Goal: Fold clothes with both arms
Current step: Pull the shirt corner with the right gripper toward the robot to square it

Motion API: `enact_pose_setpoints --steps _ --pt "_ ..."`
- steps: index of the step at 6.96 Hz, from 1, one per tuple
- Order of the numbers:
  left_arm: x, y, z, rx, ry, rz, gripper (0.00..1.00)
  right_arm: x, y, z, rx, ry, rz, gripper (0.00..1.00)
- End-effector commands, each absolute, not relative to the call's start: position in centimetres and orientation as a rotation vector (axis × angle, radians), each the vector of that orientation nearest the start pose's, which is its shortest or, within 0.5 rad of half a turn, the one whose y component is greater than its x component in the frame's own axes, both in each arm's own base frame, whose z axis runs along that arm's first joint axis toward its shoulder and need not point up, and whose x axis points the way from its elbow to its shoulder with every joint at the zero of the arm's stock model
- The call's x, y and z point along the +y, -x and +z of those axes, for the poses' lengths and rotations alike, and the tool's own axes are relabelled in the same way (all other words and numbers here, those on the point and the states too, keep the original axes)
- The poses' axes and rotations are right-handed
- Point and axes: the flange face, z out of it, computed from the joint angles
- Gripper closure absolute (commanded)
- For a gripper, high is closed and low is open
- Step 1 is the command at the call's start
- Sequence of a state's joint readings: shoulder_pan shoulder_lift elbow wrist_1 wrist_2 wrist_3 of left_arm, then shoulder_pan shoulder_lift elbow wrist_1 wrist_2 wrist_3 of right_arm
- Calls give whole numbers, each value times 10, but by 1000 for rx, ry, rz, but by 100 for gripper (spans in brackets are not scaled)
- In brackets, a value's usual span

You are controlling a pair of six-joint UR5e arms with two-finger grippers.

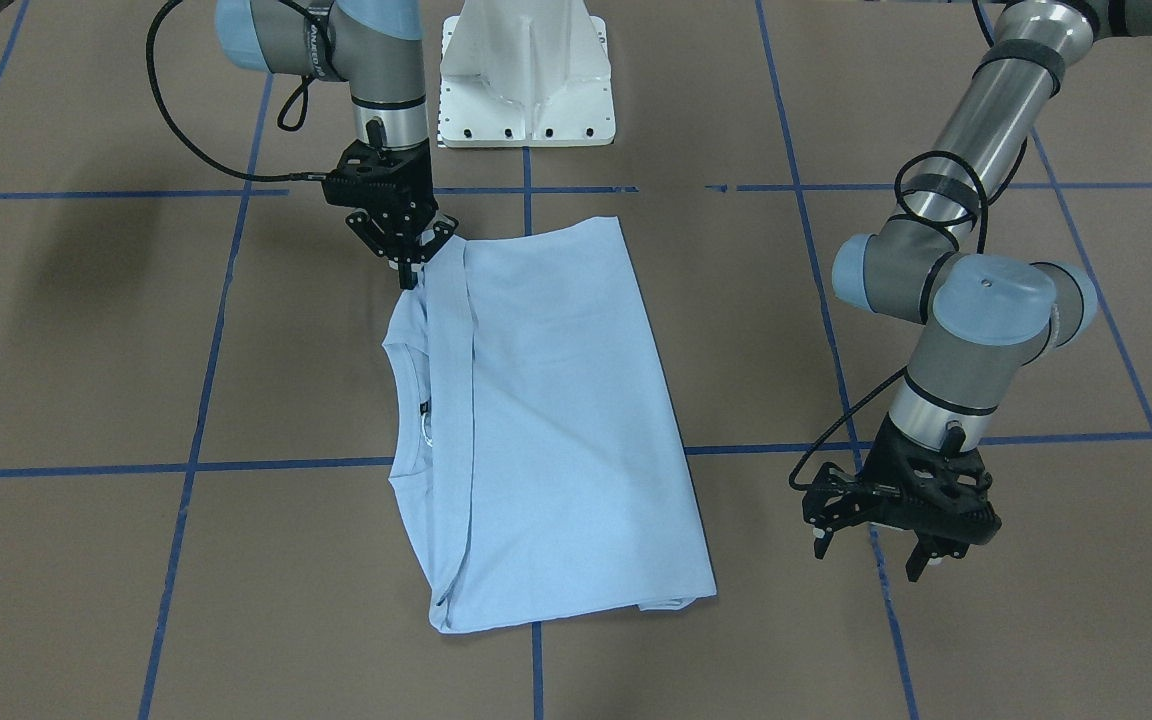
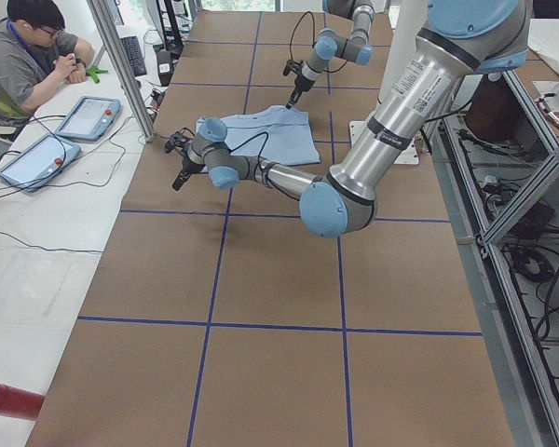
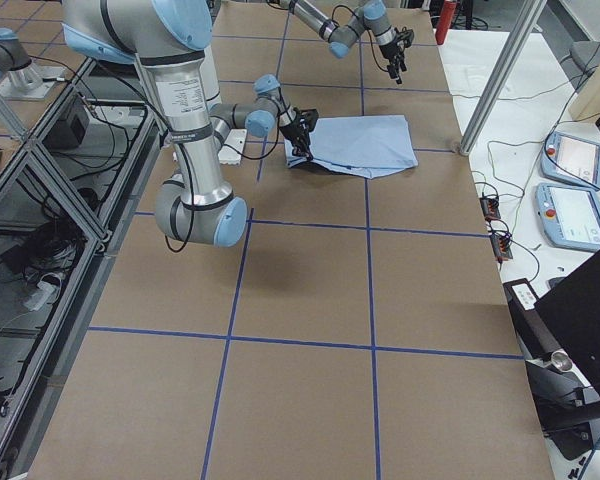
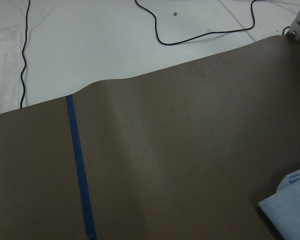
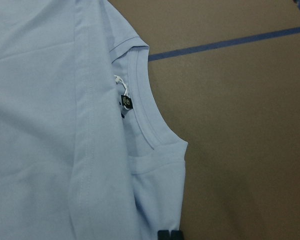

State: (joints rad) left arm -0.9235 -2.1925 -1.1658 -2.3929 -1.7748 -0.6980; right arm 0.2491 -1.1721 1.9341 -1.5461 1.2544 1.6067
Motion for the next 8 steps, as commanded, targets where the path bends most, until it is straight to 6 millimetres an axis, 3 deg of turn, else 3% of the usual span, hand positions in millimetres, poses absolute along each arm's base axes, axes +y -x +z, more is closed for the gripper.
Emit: enact_pose_setpoints --steps 1,2,3,5,6,7,8 --pt "-679 -371 388 789 -694 60 0 -275 537 287 -721 -408 374 1" --pt "-679 -371 386 790 -695 60 0 -268 545 283 -701 -411 336 0" --pt "-679 -371 386 790 -695 60 0 -281 543 269 -689 -447 213 0" --pt "-678 -372 386 793 -695 63 0 -285 554 264 -659 -457 60 0" --pt "-678 -372 386 792 -696 62 0 -271 560 267 -644 -417 -30 5" --pt "-678 -372 387 791 -694 62 0 -252 568 269 -624 -416 -114 20" --pt "-678 -372 386 792 -695 62 0 -241 572 271 -615 -423 -173 29"
